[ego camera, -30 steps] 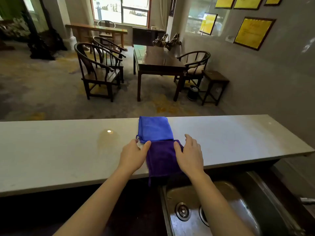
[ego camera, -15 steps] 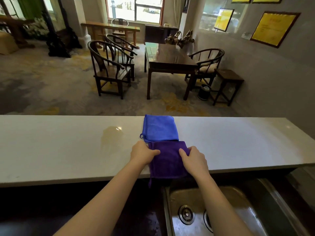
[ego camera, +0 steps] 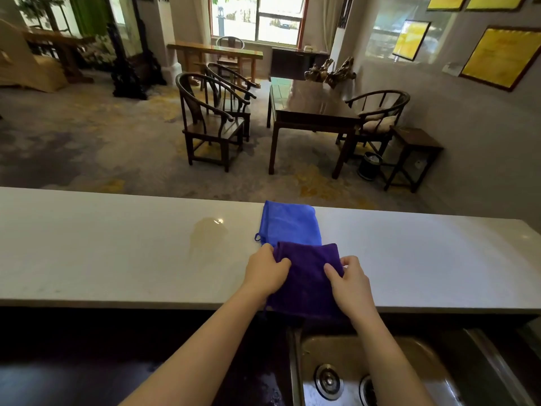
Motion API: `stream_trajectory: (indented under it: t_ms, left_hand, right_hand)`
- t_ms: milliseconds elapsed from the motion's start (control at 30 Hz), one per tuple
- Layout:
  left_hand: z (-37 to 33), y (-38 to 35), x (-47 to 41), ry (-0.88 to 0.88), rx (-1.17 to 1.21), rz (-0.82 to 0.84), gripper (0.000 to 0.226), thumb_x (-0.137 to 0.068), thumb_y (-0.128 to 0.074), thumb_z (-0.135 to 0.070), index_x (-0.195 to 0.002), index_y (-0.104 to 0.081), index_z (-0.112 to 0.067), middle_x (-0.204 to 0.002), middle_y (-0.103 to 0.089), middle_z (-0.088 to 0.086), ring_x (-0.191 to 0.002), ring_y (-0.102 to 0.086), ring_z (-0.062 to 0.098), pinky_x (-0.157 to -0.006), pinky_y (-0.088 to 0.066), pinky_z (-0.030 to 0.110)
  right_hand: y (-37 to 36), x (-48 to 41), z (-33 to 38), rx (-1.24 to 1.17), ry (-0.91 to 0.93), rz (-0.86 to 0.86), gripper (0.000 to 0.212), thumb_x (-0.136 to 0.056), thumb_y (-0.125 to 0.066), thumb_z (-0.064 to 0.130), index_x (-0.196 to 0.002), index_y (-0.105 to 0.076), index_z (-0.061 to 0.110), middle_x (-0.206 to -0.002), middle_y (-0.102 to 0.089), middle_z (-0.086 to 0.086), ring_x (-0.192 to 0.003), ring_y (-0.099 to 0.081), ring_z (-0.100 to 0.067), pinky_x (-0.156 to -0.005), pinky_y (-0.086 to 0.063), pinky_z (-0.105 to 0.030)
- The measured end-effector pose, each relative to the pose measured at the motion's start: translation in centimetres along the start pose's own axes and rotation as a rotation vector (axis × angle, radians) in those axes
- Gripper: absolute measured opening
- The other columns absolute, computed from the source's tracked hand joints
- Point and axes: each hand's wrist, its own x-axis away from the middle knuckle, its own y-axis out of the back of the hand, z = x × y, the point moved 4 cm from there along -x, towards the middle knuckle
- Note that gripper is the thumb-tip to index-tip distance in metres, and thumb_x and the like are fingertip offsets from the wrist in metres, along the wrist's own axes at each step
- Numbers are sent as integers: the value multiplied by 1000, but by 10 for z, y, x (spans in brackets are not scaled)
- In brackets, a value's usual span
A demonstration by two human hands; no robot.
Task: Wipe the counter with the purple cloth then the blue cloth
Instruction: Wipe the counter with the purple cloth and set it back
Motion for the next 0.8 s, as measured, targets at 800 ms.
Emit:
stream_trajectory:
  t_ms: [800]
  left_hand:
    - [64,121,32,-141,196,-262,17,-94,-59,-32,-106,-48,-34,-93,-60,-19,-77,-60,-7,-57,-46,6]
  right_hand:
    - [-95,44,74,-245,162,128,17,-96,-55,36,-109,-44,29,-102,-59,13,-91,-62,-8,-68,-52,-27]
